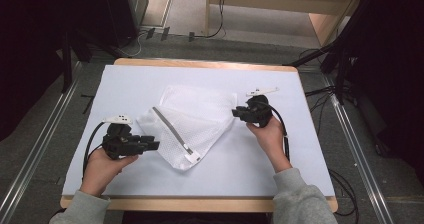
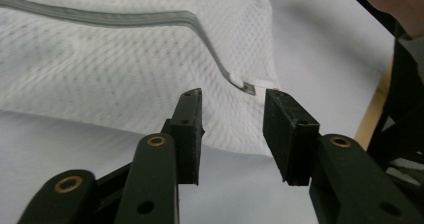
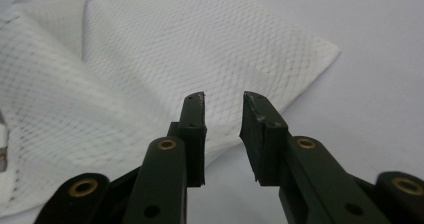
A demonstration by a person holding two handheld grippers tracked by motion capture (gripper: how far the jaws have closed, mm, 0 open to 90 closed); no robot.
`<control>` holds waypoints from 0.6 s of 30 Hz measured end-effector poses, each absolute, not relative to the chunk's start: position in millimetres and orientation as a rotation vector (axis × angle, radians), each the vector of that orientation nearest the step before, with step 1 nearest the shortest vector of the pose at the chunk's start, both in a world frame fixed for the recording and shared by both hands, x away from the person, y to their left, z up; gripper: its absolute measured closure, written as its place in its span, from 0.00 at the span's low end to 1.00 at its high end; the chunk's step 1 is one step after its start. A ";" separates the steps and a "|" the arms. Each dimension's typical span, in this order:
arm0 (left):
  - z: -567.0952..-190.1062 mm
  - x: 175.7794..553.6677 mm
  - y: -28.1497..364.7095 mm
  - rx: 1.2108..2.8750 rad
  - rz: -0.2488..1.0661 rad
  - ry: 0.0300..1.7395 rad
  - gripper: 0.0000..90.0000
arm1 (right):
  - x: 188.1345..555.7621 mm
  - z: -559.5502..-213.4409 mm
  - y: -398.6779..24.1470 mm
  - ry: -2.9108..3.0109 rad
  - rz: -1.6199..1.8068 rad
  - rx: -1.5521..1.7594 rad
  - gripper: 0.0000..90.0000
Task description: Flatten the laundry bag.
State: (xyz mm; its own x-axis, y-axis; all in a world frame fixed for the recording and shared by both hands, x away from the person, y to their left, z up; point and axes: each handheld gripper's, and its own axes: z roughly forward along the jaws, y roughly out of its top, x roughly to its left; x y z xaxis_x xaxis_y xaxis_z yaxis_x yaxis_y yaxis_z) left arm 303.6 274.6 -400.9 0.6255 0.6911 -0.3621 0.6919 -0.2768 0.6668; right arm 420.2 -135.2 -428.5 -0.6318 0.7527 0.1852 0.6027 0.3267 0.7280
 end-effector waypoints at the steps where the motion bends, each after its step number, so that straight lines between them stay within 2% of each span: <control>1: -400.1 305.6 276.0 2.007 0.014 1.095 0.65 | 413.7 -429.4 -135.3 2.415 1.200 1.218 0.78; 12: -397.5 351.6 295.3 2.046 0.125 1.175 0.62 | 391.0 -429.6 -120.6 2.486 1.191 1.143 0.79; 18: -410.7 384.6 314.9 2.023 0.121 1.236 0.60 | 388.3 -434.0 -115.9 2.497 1.174 1.121 0.79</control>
